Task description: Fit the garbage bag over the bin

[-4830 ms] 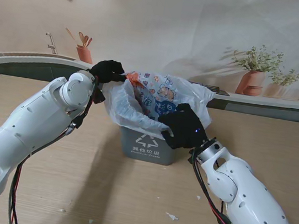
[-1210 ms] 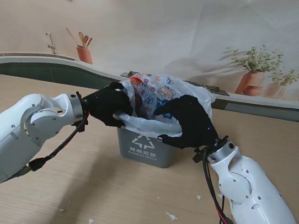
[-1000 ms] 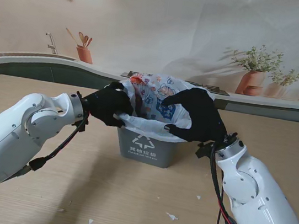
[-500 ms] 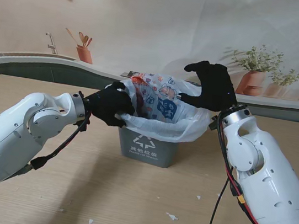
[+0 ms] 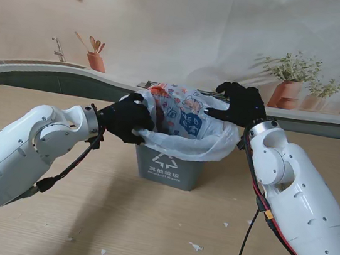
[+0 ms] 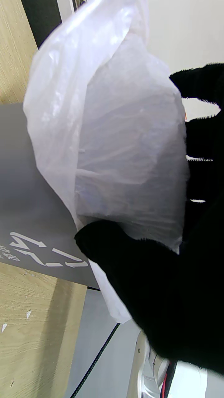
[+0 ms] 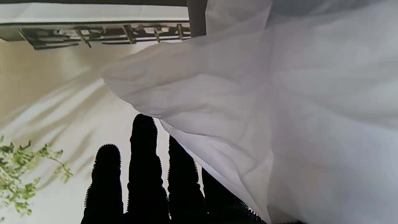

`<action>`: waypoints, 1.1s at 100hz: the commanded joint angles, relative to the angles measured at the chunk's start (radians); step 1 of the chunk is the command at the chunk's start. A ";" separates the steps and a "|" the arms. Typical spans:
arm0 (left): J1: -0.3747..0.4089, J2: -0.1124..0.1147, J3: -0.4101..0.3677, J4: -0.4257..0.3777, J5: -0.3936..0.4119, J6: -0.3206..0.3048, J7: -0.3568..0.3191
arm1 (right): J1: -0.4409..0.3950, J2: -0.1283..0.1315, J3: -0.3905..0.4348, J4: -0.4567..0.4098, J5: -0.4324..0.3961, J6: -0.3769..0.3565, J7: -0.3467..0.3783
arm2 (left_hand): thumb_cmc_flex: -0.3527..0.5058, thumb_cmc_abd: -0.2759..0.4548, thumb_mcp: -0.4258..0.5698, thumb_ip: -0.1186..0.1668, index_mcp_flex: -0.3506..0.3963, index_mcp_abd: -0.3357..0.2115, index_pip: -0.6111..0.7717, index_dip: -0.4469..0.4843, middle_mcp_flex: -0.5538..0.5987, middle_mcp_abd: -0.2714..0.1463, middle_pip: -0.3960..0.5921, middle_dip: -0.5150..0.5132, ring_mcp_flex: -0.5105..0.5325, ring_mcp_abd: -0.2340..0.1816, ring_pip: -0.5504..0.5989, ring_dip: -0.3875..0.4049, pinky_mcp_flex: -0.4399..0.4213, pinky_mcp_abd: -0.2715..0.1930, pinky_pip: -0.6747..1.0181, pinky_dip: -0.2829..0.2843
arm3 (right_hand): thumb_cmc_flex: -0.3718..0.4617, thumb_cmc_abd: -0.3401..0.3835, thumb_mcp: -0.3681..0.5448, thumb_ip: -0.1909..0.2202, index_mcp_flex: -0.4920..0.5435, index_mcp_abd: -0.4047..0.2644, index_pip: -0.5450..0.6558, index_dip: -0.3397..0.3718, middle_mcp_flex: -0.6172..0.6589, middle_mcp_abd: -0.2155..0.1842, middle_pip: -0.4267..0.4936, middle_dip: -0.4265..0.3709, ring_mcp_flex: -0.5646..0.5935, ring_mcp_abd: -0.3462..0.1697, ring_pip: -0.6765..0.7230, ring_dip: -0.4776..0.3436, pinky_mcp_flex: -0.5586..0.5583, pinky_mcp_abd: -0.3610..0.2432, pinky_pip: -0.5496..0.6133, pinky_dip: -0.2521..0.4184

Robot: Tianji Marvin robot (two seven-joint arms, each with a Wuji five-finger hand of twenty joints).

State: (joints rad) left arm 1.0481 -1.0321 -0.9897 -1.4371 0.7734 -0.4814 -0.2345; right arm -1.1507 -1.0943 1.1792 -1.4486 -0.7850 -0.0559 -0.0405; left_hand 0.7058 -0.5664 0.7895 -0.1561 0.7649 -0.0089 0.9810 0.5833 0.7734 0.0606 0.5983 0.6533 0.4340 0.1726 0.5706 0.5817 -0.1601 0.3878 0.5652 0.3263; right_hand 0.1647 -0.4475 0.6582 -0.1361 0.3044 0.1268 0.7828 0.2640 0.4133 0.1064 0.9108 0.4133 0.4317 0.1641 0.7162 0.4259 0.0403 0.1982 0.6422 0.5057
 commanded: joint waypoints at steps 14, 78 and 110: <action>0.012 -0.003 0.009 0.006 0.010 0.010 -0.027 | -0.015 -0.011 0.019 -0.003 0.020 0.026 -0.004 | 0.031 -0.009 0.081 0.038 0.056 -0.016 0.060 0.028 0.024 0.008 -0.003 0.021 0.073 0.013 0.050 0.035 0.059 0.023 0.140 0.025 | -0.058 0.010 -0.011 0.055 0.012 0.033 -0.017 -0.015 0.010 0.032 -0.014 0.008 0.007 0.031 -0.007 0.004 0.030 0.032 -0.074 0.046; 0.012 -0.003 0.020 0.000 0.006 0.036 -0.040 | 0.036 -0.030 -0.030 0.093 0.065 0.000 -0.080 | 0.024 -0.017 0.104 0.044 0.063 -0.011 0.064 0.036 0.040 0.011 -0.009 0.039 0.118 0.026 0.060 0.050 0.057 0.038 0.136 0.035 | 0.526 -0.183 0.549 -0.166 0.413 -0.215 0.363 -0.032 0.615 -0.109 0.203 0.245 0.601 -0.016 0.388 0.065 0.306 0.095 0.500 -0.069; 0.021 -0.003 0.015 -0.005 0.004 0.042 -0.042 | 0.022 -0.074 -0.081 0.161 0.180 0.119 -0.173 | 0.026 -0.022 0.108 0.044 0.069 -0.008 0.063 0.036 0.049 0.017 -0.009 0.042 0.128 0.029 0.066 0.057 0.057 0.044 0.137 0.041 | 0.585 -0.075 0.442 -0.145 0.338 -0.209 0.367 0.003 0.520 -0.093 0.247 0.275 0.533 -0.005 0.405 0.088 0.293 0.113 0.518 -0.119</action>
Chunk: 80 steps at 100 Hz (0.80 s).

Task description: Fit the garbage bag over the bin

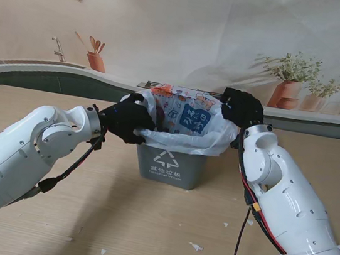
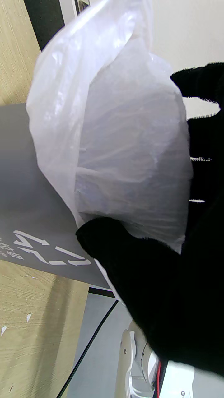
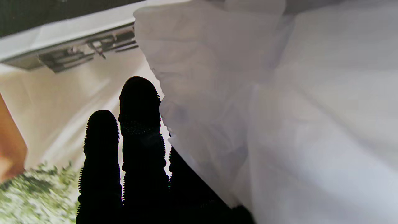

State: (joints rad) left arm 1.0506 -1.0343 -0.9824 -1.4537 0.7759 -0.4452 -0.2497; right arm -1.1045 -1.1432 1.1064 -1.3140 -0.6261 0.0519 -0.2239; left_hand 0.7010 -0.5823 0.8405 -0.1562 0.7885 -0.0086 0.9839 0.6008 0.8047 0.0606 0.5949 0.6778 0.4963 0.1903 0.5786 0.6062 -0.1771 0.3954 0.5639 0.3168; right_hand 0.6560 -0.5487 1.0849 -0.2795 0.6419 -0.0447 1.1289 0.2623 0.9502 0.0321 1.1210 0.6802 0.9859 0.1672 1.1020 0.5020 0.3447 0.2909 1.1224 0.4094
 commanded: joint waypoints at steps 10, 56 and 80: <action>0.019 0.000 0.008 0.011 0.001 0.008 -0.030 | -0.035 -0.047 -0.016 0.042 0.106 0.064 -0.005 | 0.030 -0.008 0.057 0.043 0.046 -0.008 0.060 0.018 0.018 0.017 -0.006 0.018 0.070 0.012 0.060 0.034 0.073 0.039 0.138 0.052 | 0.120 0.050 -0.014 0.007 -0.015 -0.025 0.026 -0.003 -0.038 -0.003 0.049 0.003 -0.023 0.013 0.008 0.011 0.005 0.037 0.032 -0.033; 0.014 0.000 0.013 0.016 -0.003 0.007 -0.030 | -0.052 -0.086 -0.048 0.107 0.250 0.221 -0.014 | 0.031 -0.011 0.058 0.040 0.050 -0.009 0.058 0.017 0.026 0.018 -0.007 0.019 0.077 0.011 0.062 0.039 0.073 0.041 0.141 0.060 | 0.125 0.069 -0.050 0.017 -0.101 0.026 0.016 -0.101 -0.149 0.051 0.029 -0.083 -0.131 0.057 -0.062 0.003 -0.076 0.011 -0.037 -0.077; 0.009 -0.001 0.018 0.021 -0.005 0.006 -0.027 | -0.054 -0.055 -0.037 0.134 0.238 0.062 0.070 | 0.030 -0.013 0.059 0.040 0.052 -0.008 0.058 0.016 0.027 0.026 -0.007 0.019 0.081 0.009 0.064 0.040 0.073 0.041 0.140 0.062 | -0.205 0.103 -0.060 0.150 -0.336 0.054 -0.197 0.065 -0.576 0.009 -0.135 -0.221 -0.555 -0.003 -0.318 -0.031 -0.353 -0.135 -0.327 -0.029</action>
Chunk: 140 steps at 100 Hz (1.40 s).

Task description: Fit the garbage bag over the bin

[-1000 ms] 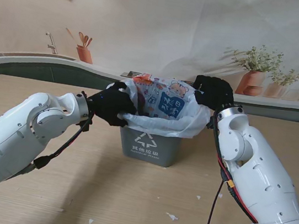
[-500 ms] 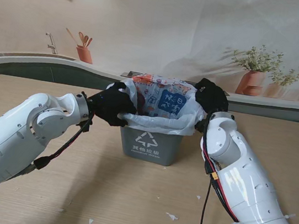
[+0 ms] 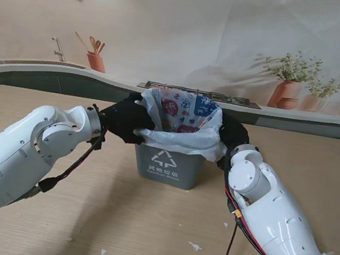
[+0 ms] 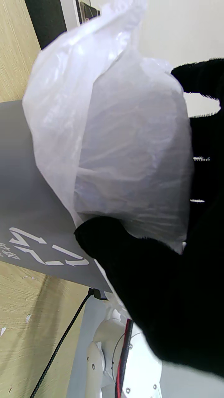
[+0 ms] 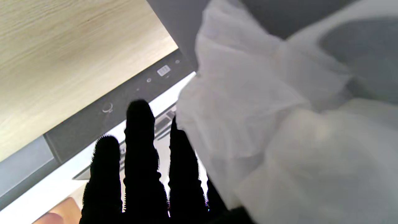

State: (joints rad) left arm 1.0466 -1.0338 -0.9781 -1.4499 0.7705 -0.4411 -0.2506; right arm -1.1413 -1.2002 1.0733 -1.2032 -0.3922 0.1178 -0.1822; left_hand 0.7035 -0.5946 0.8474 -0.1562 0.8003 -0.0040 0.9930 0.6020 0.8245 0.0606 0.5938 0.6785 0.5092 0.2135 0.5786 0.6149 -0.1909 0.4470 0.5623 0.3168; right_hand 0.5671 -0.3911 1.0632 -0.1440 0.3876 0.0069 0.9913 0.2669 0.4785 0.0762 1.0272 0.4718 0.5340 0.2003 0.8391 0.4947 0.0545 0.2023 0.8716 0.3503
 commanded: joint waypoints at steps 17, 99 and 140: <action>0.016 0.000 0.012 0.012 0.000 0.005 -0.034 | -0.018 -0.006 0.029 0.037 0.039 -0.103 -0.006 | 0.028 -0.001 0.055 0.042 0.041 -0.014 0.051 0.017 0.013 0.017 -0.006 0.020 0.070 -0.013 0.064 0.032 0.087 -0.011 0.141 0.063 | -0.362 -0.041 -0.175 0.023 -0.247 0.001 -0.134 0.004 -0.309 -0.062 -0.188 -0.095 -0.335 -0.122 -0.309 -0.153 -0.121 -0.101 -0.436 0.257; 0.007 0.000 0.016 0.017 0.014 -0.005 -0.027 | -0.061 -0.004 0.145 -0.047 0.208 -0.218 0.054 | 0.001 -0.014 0.115 0.093 0.033 -0.043 0.074 0.058 0.014 0.007 -0.013 0.043 0.073 -0.023 0.073 0.041 0.087 -0.011 0.143 0.067 | -0.341 -0.060 -0.250 0.041 -0.307 -0.076 -0.220 -0.065 -0.301 -0.045 -0.456 -0.187 -0.364 -0.145 -0.462 -0.229 -0.142 -0.106 -0.551 0.341; 0.023 0.003 -0.024 -0.011 0.107 -0.057 0.020 | -0.048 -0.008 0.131 -0.011 0.177 -0.193 0.030 | -0.039 -0.043 0.166 0.144 0.020 -0.101 0.101 0.100 0.004 -0.033 -0.015 0.066 0.055 -0.061 0.086 0.049 0.091 -0.034 0.141 0.066 | -0.352 -0.048 -0.212 0.026 -0.300 -0.078 -0.247 -0.079 -0.297 -0.045 -0.472 -0.193 -0.373 -0.148 -0.457 -0.227 -0.152 -0.119 -0.550 0.345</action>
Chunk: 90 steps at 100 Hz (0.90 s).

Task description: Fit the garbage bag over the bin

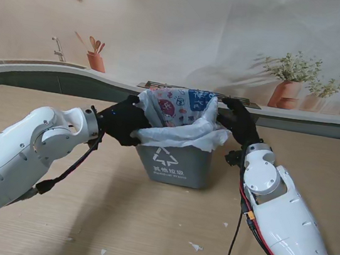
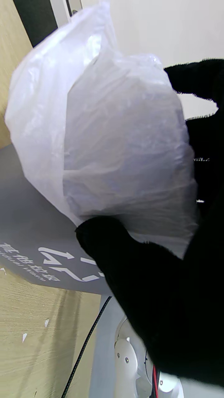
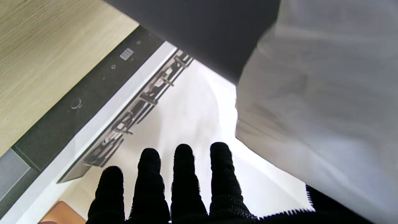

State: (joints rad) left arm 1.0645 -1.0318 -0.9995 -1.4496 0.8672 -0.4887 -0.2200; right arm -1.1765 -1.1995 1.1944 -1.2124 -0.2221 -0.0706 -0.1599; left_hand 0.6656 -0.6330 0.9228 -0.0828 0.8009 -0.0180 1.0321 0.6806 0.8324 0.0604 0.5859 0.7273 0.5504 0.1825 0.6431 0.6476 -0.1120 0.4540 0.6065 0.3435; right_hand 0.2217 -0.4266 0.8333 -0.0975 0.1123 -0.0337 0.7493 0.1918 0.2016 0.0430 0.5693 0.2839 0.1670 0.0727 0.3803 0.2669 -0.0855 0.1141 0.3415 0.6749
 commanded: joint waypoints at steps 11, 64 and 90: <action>0.003 0.003 -0.005 -0.016 0.027 -0.019 -0.012 | -0.022 -0.010 0.030 -0.015 0.030 -0.016 0.008 | -0.016 -0.012 0.100 0.083 0.021 -0.089 0.065 0.024 -0.003 -0.035 -0.003 0.018 0.016 -0.032 0.025 0.016 0.014 -0.042 0.105 0.043 | -0.014 -0.011 0.013 -0.019 -0.020 -0.034 0.022 0.009 -0.020 -0.009 -0.003 0.001 -0.002 -0.018 0.001 0.000 -0.014 -0.031 -0.019 0.023; -0.020 0.000 0.028 -0.005 0.073 -0.023 0.029 | -0.056 -0.006 0.099 -0.068 0.112 -0.086 0.038 | -0.093 -0.045 0.160 0.201 0.048 -0.085 0.102 0.020 0.031 -0.032 0.023 0.025 0.032 -0.024 0.052 0.021 0.011 -0.037 0.119 0.040 | -0.018 -0.021 0.039 -0.020 0.030 -0.043 0.032 0.029 -0.028 -0.012 0.104 0.041 0.022 -0.014 0.018 0.010 0.001 -0.024 -0.016 0.025; -0.024 -0.003 0.043 0.003 0.049 -0.002 0.023 | -0.094 0.015 0.136 -0.132 0.104 -0.124 0.089 | -0.165 -0.044 -0.007 0.081 -0.049 0.010 -0.045 -0.100 -0.134 0.003 0.045 -0.145 -0.043 -0.006 0.007 0.016 0.008 -0.018 0.070 0.036 | -0.026 -0.010 0.010 -0.019 0.028 -0.046 0.024 0.027 -0.026 -0.009 0.096 0.035 0.020 -0.017 0.009 0.006 0.000 -0.026 -0.017 0.025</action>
State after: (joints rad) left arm 1.0318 -1.0306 -0.9559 -1.4432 0.9191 -0.5020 -0.1698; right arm -1.2584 -1.1883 1.3254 -1.3252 -0.1153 -0.1800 -0.0888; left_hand 0.5635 -0.6791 0.9750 0.0416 0.7901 -0.0463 1.0497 0.6178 0.7657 0.0454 0.6253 0.6252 0.5547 0.1708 0.6689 0.6480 -0.1191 0.4038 0.6214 0.3447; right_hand 0.2332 -0.4285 0.8686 -0.0969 0.1539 -0.0347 0.7869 0.2121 0.2016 0.0430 0.6650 0.3254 0.1905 0.0727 0.3949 0.2692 -0.0812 0.1141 0.3414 0.6825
